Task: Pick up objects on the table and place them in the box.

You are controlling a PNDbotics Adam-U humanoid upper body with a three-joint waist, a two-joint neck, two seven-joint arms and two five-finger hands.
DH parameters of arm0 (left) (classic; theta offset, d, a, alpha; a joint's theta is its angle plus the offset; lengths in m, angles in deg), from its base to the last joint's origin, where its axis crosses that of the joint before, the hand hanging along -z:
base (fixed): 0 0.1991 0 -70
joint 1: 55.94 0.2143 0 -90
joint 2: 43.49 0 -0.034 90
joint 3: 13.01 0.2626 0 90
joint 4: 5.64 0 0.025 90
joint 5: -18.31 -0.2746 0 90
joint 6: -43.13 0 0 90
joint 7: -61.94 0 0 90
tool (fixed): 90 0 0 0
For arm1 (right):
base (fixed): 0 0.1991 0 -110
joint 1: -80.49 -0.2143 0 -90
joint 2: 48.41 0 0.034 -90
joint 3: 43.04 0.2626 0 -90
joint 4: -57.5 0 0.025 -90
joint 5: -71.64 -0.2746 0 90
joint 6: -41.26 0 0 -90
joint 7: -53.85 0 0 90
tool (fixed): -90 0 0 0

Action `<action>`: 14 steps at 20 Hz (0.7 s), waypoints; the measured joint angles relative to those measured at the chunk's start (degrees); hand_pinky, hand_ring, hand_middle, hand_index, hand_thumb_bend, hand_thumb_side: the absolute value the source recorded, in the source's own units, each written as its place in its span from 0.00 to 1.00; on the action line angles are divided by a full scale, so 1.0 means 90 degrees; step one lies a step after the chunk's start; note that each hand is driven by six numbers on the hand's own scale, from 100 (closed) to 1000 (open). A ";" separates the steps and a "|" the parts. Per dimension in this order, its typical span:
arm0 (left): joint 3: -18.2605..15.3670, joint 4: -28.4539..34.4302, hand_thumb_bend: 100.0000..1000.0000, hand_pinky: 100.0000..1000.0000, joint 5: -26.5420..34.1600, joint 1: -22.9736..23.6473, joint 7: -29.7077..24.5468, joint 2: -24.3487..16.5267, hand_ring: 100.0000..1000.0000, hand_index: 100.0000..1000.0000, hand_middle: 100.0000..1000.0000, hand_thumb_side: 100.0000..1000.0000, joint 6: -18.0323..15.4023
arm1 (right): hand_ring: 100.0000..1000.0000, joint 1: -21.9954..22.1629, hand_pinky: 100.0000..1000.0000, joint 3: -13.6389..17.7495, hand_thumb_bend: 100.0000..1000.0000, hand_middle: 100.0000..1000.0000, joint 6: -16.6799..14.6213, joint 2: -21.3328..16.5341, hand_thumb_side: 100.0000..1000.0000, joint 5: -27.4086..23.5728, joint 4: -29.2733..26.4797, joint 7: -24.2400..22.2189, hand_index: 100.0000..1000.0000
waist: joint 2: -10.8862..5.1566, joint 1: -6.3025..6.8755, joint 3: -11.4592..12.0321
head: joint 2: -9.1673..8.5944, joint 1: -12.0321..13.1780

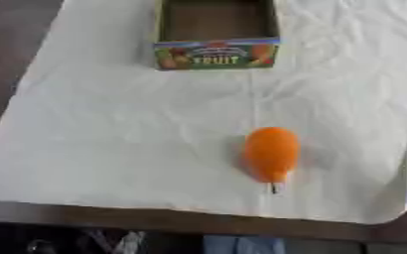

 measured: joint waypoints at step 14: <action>-0.0009 0.0000 0.00 0.25 -0.0017 -0.0011 0.0010 -0.0008 0.32 0.69 0.59 0.64 -0.0016 | 0.96 0.0054 0.92 -0.0312 0.00 0.76 -0.0312 -0.0646 1.00 0.0688 0.0000 -0.0224 0.90 | 0.0012 -0.0090 -0.0038 | -0.0008 -0.0147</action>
